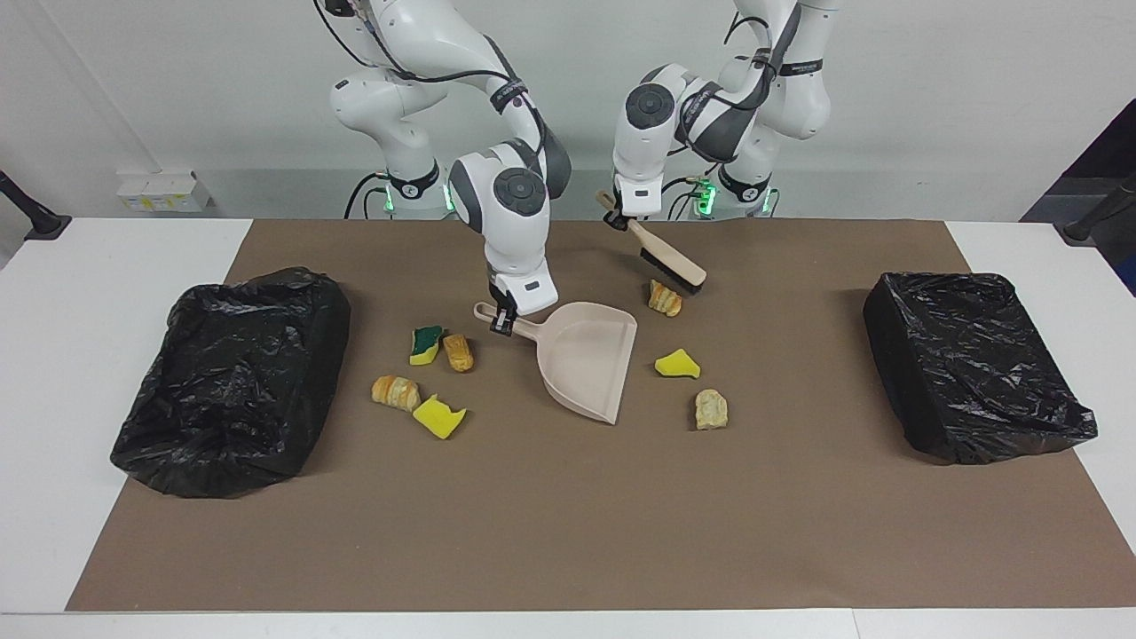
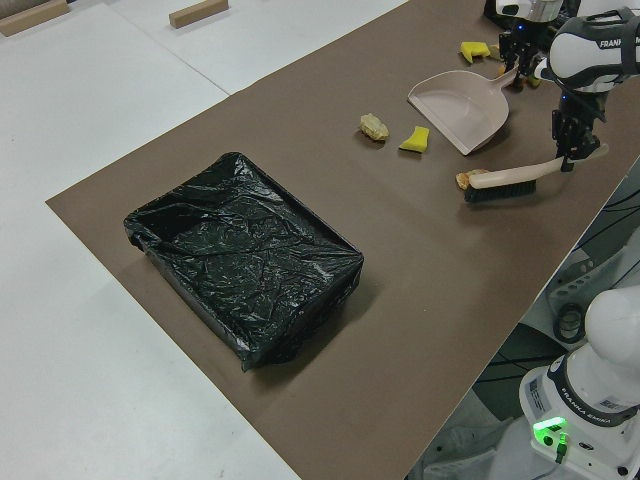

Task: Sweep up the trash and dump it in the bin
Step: 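Sweep the bread and sponge into the dustpan with the left gripper's brush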

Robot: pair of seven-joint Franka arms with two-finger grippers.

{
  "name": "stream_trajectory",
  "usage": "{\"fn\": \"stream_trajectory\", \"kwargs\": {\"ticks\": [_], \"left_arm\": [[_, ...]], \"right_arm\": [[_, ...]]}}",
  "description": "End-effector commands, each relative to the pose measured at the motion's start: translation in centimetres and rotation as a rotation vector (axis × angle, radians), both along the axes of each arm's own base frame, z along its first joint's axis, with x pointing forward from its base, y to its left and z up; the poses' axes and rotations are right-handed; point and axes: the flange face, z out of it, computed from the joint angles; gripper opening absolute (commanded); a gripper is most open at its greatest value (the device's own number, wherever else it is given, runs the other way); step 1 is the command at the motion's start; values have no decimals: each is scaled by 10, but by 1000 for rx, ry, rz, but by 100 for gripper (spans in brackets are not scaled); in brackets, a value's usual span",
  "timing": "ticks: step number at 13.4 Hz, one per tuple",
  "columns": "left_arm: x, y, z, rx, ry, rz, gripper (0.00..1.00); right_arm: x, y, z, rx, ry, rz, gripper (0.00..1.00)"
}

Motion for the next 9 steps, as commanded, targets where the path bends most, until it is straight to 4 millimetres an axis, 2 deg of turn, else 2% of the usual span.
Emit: {"fn": "stream_trajectory", "kwargs": {"ticks": [1,2,4,7,9], "left_arm": [[13,-3,-16,-42,-47,105,0],[26,-2,-18,-61,-69,117,0],[67,18,-21,-85,-97,135,0],[107,41,-23,-123,-130,53,0],[122,51,-24,-150,-151,-46,0]], "right_arm": [[-6,0,2,0,8,-24,0],[-6,0,2,0,8,-23,0],[-6,0,2,0,8,-24,0],[-6,0,2,0,8,-24,0],[-6,0,2,0,8,-24,0]]}}
